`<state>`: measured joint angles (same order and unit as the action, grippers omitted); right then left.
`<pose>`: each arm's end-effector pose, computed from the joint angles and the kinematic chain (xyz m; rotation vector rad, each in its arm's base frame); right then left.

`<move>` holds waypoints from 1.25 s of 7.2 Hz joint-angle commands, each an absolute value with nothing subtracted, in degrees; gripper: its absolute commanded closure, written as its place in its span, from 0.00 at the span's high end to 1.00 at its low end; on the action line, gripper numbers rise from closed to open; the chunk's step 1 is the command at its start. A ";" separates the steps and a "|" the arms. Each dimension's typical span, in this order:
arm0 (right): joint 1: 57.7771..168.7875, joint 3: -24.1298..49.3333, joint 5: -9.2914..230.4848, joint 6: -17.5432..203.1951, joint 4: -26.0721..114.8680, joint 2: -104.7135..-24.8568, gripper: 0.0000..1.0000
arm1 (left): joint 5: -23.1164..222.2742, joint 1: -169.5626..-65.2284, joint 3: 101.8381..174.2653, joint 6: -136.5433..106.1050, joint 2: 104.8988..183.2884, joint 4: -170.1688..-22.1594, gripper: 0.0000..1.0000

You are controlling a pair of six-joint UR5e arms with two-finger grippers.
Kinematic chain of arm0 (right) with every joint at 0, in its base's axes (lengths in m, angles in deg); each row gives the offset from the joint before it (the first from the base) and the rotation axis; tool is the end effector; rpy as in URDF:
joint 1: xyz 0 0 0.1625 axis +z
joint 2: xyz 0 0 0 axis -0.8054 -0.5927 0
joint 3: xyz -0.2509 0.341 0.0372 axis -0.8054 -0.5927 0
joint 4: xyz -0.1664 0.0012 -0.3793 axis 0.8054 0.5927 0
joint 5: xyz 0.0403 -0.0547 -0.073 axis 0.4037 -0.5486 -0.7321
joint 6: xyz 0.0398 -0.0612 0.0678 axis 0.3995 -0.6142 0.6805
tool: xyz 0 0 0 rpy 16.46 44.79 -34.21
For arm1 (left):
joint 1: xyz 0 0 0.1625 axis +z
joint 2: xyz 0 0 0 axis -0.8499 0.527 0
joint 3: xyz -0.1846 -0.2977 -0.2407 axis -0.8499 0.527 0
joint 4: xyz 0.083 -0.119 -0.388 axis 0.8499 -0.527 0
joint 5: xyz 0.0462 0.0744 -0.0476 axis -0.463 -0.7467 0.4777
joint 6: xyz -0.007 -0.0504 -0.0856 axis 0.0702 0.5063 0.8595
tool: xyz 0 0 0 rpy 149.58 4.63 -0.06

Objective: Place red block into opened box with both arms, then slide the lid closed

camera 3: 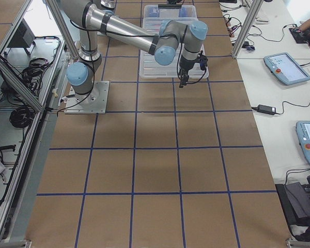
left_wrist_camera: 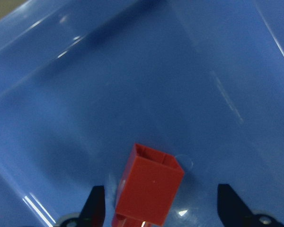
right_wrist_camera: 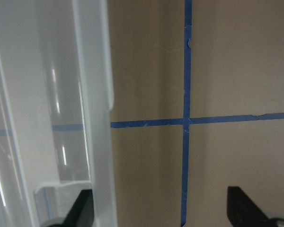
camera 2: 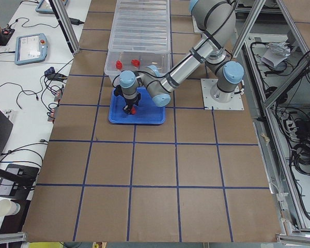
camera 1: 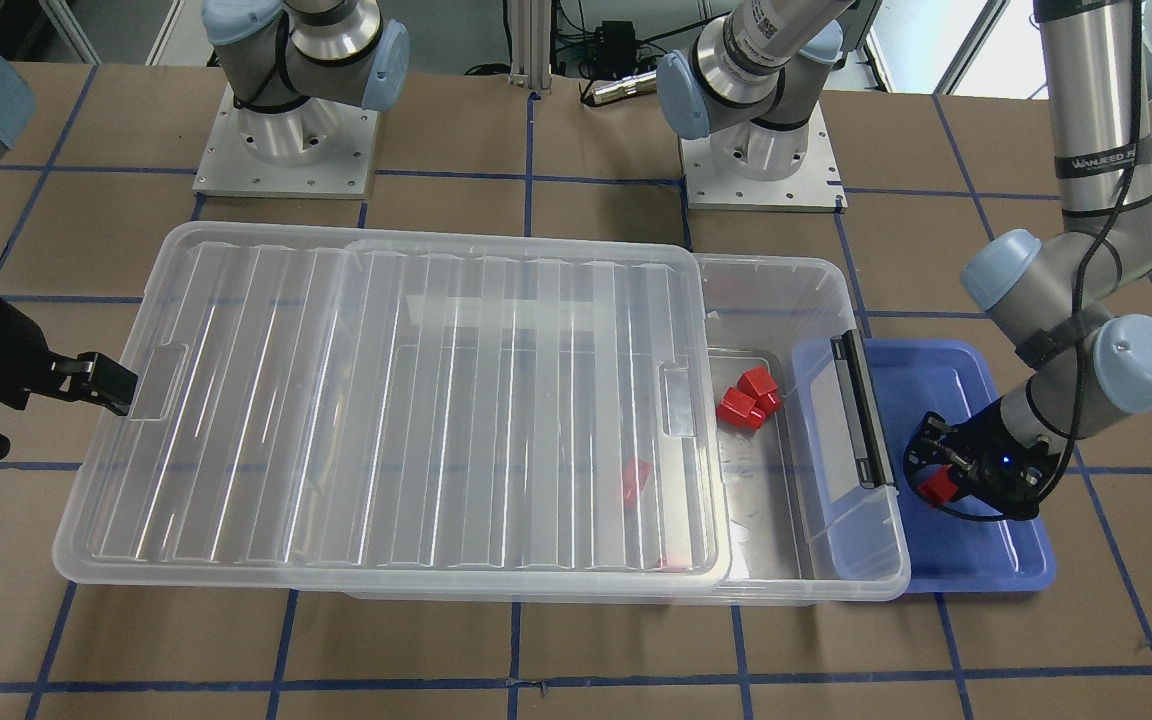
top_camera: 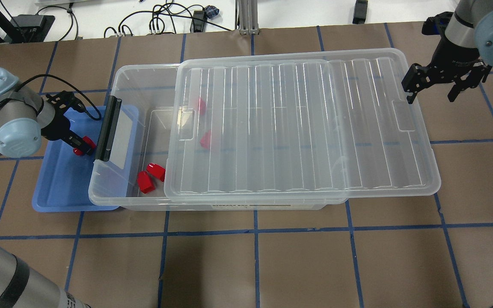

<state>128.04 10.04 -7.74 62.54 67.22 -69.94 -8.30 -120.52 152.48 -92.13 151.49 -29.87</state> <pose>-0.0360 -0.5896 0.3601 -0.0417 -3.0718 -0.1870 0.1449 -0.5768 0.1734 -0.9076 -2.9297 0.0242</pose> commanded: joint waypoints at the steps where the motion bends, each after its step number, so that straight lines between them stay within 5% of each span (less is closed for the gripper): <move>1: 127.57 9.96 -8.49 60.86 67.32 -69.95 1.00 | -8.44 -121.65 151.85 -92.18 150.00 -29.89 0.00; 7: 124.05 10.05 -8.49 58.83 67.14 -70.39 1.00 | -10.64 -127.61 129.56 -80.81 140.86 -68.07 0.00; 9: 123.70 10.13 -8.58 58.83 66.97 -70.56 1.00 | -10.55 -134.10 127.42 -67.63 138.31 -73.22 0.00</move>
<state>123.95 10.02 -8.55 58.84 67.10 -70.45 -10.56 -130.11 128.83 -75.33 139.97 -70.06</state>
